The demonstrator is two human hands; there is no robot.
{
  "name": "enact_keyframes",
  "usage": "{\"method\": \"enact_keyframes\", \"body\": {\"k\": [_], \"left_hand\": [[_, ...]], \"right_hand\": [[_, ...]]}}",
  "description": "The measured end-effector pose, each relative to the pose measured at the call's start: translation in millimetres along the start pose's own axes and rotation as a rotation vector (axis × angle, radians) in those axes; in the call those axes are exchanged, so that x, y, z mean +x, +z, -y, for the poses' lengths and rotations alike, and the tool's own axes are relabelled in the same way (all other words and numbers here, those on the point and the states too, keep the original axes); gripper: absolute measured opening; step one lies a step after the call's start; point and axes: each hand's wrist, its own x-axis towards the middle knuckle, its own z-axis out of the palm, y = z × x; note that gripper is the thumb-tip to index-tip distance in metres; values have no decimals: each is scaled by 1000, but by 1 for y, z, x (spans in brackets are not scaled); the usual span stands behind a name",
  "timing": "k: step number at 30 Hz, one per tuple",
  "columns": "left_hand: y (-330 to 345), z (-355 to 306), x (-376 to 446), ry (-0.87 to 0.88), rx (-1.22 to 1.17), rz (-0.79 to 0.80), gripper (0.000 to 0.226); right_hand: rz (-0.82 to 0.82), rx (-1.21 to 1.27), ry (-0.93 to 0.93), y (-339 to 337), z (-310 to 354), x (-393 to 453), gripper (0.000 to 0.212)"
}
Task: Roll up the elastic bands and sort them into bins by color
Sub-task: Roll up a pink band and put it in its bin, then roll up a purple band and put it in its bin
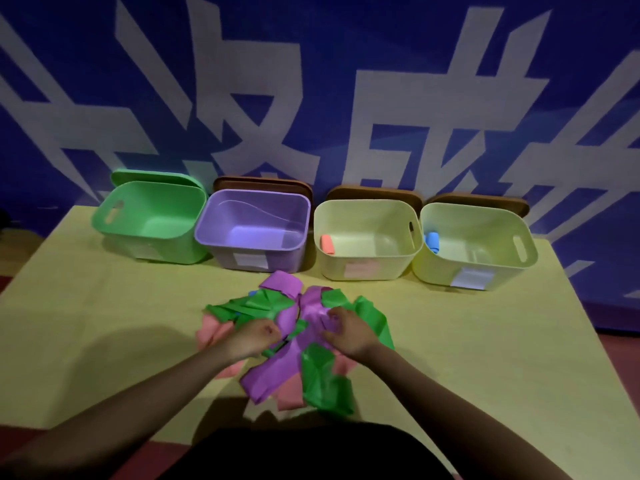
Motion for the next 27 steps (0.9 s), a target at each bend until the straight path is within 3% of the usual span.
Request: {"method": "enact_keyframes", "body": {"k": [2,4,6,8,11,14,16,20,24,27], "left_hand": [[8,20,0,-29,-5,21,7],[14,36,4,-32,-6,29,37],[15,44,7,-18,20,43,48],[14,49,11,-33,19,77,39],[9,50,13,-53,5,173,6],[2,49,13,-7,-6,281,23],[-4,45,11,3,-41,295,26],[-26,19,2,88,-186,164,20],[-59,-23,-13,326,-415,-76,16],[-82,-58,-35,432,-644,-41,19]], "right_hand": [[-35,-3,38,13,7,2,61],[-64,-5,83,22,14,5,67],[-57,-45,142,30,15,8,60],[-30,-101,209,39,15,9,41],[-113,-72,246,45,13,9,28],[-269,145,172,38,25,4,22],[-387,364,107,24,44,-5,33],[-465,627,-55,-15,89,-29,39],[-448,772,-189,-48,123,-36,28],[-469,749,-253,-62,141,-30,29]]}}
